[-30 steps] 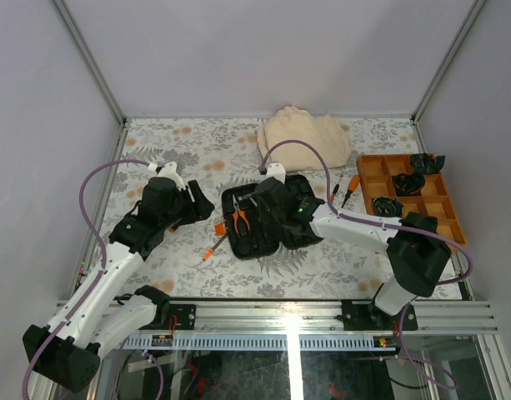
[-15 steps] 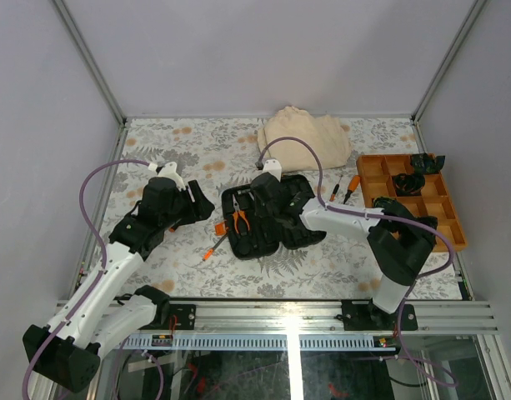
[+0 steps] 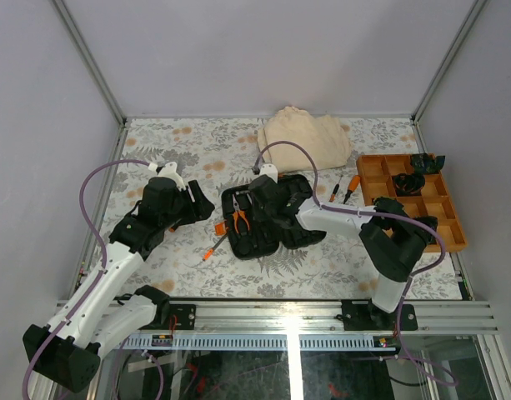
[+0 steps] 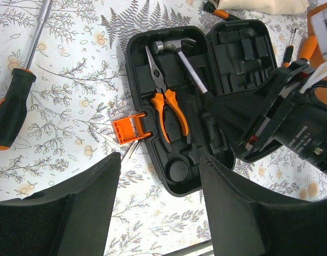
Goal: Sort the tools into containers
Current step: Adjust the hammer in the storage box.
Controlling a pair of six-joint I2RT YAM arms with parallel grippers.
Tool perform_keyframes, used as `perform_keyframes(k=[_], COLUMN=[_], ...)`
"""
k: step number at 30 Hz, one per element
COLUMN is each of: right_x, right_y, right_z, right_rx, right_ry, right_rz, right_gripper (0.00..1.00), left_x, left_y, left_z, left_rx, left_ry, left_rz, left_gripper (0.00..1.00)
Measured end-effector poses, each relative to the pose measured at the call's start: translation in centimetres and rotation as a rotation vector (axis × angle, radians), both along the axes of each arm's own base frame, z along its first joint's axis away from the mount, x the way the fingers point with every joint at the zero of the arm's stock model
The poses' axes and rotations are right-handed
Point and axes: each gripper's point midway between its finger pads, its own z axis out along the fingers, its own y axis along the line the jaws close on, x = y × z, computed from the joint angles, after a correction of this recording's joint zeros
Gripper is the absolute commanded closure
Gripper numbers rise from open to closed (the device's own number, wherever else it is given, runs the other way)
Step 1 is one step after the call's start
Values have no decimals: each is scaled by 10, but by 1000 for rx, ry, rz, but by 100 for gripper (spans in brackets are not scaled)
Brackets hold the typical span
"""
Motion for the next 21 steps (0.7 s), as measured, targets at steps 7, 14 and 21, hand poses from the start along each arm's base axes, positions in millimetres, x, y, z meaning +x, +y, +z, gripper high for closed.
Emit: perform_keyframes(k=[7, 14, 21], right_x=[-9, -11, -11], right_y=[4, 6, 6], right_z=[-30, -39, -38], right_rx=[-38, -48, -55], right_ry=[80, 109, 117], right_rz=[36, 49, 50], right_gripper=[99, 93, 68], left_x=[0, 0, 0], left_y=[0, 0, 0], left_z=[0, 0, 0], left_rx=[0, 0, 0], left_ry=[0, 0, 0], left_rz=[0, 0, 0], left_gripper=[40, 40, 40])
